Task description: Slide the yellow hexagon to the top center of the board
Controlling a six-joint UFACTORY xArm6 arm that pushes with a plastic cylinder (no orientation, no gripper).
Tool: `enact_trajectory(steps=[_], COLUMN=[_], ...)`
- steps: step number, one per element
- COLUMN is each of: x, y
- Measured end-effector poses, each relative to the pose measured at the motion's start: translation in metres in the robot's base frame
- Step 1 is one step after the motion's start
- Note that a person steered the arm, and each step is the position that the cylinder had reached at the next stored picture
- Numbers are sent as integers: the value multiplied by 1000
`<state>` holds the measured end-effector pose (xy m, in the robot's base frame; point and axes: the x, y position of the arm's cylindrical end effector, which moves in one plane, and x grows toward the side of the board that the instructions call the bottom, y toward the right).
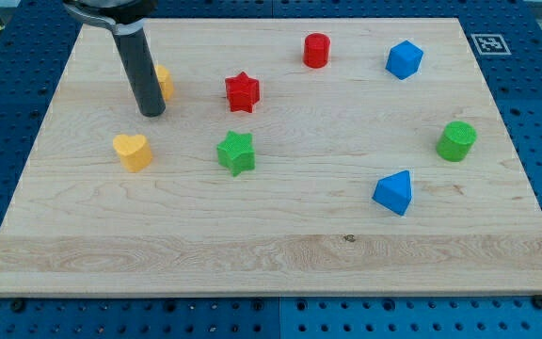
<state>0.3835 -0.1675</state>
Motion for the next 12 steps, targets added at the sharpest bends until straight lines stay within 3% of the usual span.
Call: enact_trajectory(steps=[1,4,5,10,12], x=[-18,-46,-83,-96,-26], y=[-21,23,76,113,52])
